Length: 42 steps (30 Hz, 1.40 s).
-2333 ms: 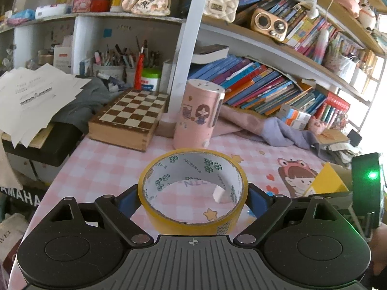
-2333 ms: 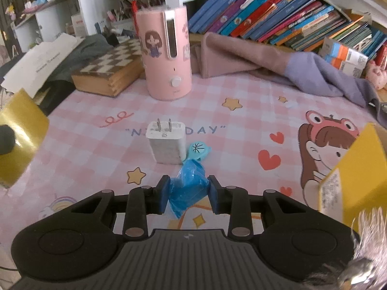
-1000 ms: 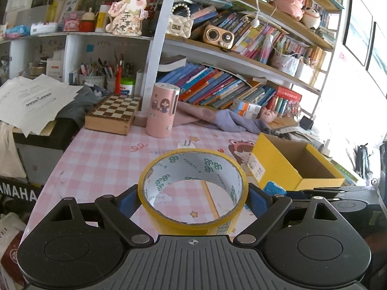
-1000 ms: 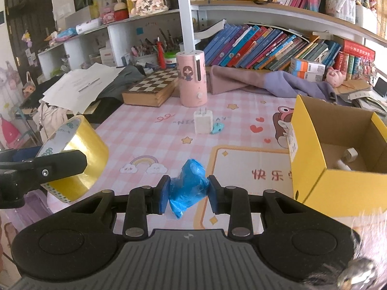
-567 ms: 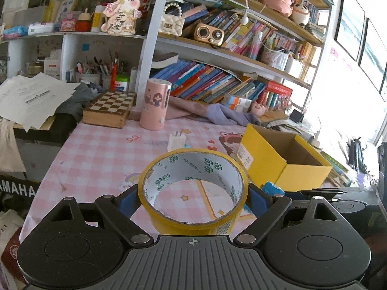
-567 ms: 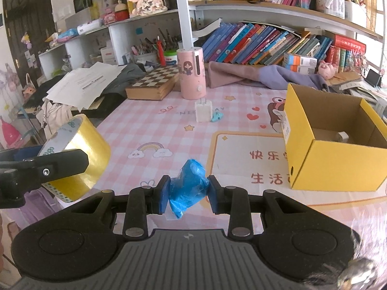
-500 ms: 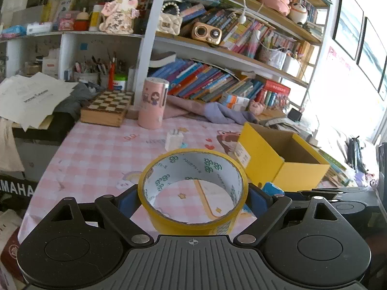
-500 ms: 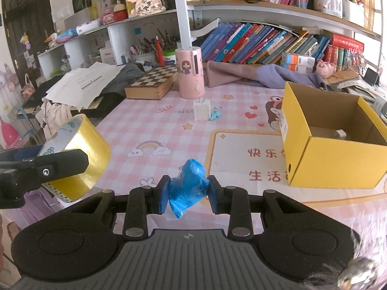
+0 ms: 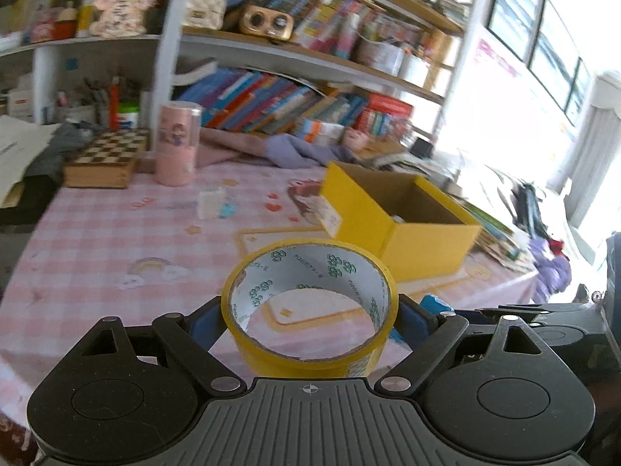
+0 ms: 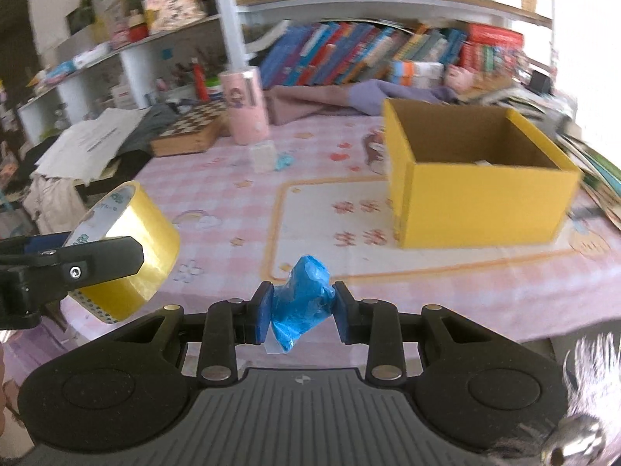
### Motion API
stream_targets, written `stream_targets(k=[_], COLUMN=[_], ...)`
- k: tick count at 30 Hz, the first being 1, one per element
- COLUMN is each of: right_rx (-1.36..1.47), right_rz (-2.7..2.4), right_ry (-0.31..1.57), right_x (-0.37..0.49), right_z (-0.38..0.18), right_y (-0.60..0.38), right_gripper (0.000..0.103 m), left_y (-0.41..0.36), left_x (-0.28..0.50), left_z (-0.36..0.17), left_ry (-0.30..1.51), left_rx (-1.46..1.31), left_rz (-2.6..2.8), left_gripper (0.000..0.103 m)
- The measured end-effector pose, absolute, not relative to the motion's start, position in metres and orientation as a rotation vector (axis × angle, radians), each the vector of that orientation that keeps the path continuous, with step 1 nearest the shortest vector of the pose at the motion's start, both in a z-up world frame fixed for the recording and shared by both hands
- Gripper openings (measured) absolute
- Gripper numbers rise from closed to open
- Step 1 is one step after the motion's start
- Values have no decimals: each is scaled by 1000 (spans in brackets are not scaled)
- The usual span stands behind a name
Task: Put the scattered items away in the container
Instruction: 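Carry the tape roll and blue bag over the yellow box with both tools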
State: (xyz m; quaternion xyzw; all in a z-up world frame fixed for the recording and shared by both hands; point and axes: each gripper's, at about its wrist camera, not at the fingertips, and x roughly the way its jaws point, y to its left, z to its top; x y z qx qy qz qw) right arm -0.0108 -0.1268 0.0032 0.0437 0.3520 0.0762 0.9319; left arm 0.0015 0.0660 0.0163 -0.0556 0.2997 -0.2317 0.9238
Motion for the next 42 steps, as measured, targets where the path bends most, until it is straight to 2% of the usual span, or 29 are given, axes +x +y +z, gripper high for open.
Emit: stream_targets(k=[21,42], right_rx=[161,188], right_rz=[-100,-213], right_ry=[746,707], right_x=[-53,-45], right_z=[1,8], right_y=[-192,-240], right_gripper=[30,30], left_y=[-9,-64], left_x=[12,34], left_z=[8,14], left_ry=[666,629], left_rx=[-53,4], left_rz=[-722,-839], left_gripper=[91,91])
